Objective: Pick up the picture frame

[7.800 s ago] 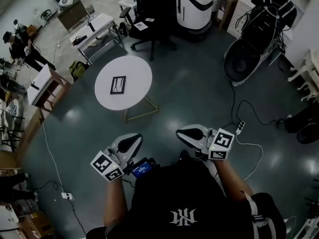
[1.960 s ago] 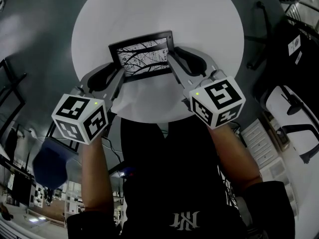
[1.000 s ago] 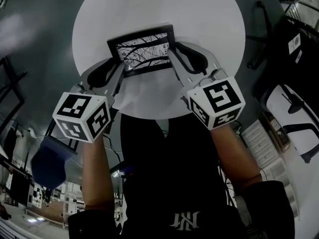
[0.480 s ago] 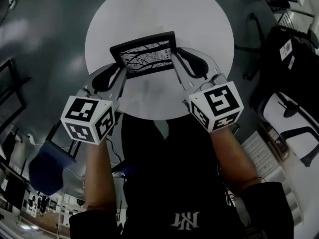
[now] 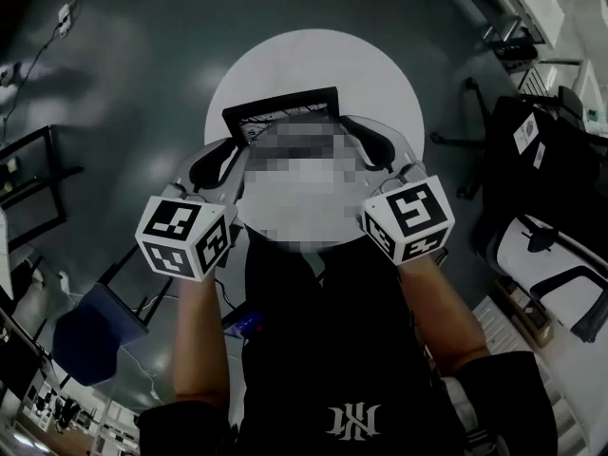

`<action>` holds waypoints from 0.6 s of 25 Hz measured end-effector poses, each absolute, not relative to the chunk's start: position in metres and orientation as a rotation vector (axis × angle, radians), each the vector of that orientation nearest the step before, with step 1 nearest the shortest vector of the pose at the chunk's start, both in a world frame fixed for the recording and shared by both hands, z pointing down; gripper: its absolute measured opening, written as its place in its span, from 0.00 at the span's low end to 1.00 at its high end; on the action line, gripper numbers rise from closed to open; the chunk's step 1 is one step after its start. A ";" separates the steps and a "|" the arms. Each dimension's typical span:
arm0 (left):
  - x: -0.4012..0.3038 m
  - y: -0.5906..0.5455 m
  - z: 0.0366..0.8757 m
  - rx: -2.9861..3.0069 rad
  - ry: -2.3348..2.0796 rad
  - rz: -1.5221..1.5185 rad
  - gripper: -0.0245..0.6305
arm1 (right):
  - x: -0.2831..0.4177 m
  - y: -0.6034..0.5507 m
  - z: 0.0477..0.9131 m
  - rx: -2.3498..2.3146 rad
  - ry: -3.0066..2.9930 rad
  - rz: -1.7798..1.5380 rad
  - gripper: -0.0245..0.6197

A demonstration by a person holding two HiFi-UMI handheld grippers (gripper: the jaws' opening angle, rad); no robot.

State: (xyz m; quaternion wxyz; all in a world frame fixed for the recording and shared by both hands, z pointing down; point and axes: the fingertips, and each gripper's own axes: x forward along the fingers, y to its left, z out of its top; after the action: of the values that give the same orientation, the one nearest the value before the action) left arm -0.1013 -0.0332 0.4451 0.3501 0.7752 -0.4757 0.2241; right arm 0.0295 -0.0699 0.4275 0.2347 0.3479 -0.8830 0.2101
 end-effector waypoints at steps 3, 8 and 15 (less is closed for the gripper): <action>-0.109 -0.041 0.407 2.042 -1.286 0.536 0.16 | 0.023 -0.076 0.391 0.955 -2.465 0.524 0.11; -0.120 -0.056 0.342 2.089 -1.389 0.472 0.16 | 0.015 -0.083 0.331 0.952 -2.541 0.440 0.10; -0.126 -0.062 0.246 2.190 -1.498 0.413 0.16 | 0.009 -0.093 0.240 0.989 -2.655 0.327 0.09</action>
State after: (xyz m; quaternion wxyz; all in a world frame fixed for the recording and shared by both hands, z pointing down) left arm -0.1263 -0.0619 0.2457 0.2263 0.7944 -0.5434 0.1499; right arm 0.0094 -0.0926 0.2400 0.1442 0.3431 -0.9212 0.1136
